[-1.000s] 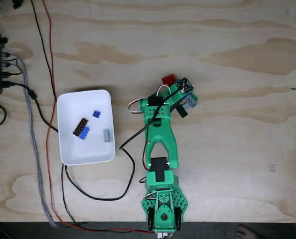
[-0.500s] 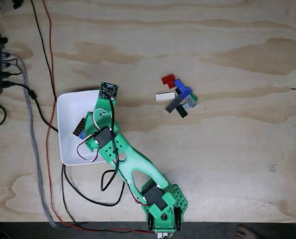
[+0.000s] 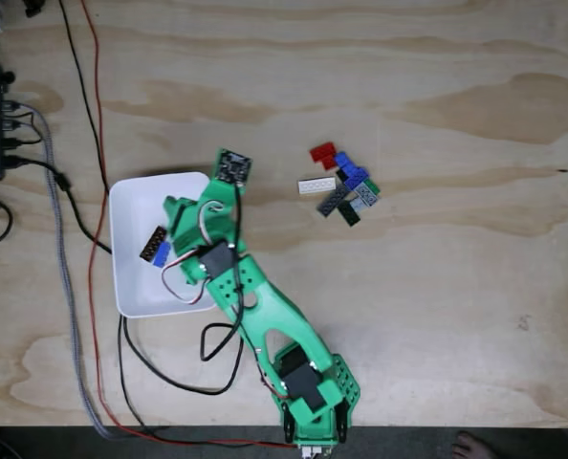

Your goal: Put all lego bricks in the bin.

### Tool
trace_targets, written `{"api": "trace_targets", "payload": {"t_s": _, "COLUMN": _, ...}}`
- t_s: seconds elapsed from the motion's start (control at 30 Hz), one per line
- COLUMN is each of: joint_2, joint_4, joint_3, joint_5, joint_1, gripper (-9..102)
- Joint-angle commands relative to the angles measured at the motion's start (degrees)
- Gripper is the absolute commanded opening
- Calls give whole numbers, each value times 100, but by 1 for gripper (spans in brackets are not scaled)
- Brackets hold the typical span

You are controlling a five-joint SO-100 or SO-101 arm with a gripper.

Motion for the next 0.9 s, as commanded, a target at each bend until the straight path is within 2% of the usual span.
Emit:
{"api": "trace_targets", "payload": {"t_s": 0.0, "joint_2": 519, "joint_4": -413, "joint_3": 1397, "joint_5": -1160, "joint_1": 2558, "gripper": 18}}
{"api": "trace_targets", "payload": {"t_s": 0.1, "joint_2": -70, "joint_4": -677, "joint_3": 2408, "joint_5": -1837, "joint_1": 2909, "gripper": 18}}
{"api": "trace_targets", "payload": {"t_s": 0.2, "joint_2": -712, "joint_4": -835, "joint_3": 2602, "joint_5": -2065, "joint_1": 2971, "gripper": 18}}
{"api": "trace_targets", "payload": {"t_s": 0.6, "joint_2": -1942, "joint_4": -1600, "joint_3": 1951, "joint_5": -2628, "joint_1": 3542, "gripper": 19}}
{"api": "trace_targets", "payload": {"t_s": 0.87, "joint_2": -2391, "joint_4": -1811, "joint_3": 1617, "joint_5": -2681, "joint_1": 3533, "gripper": 19}}
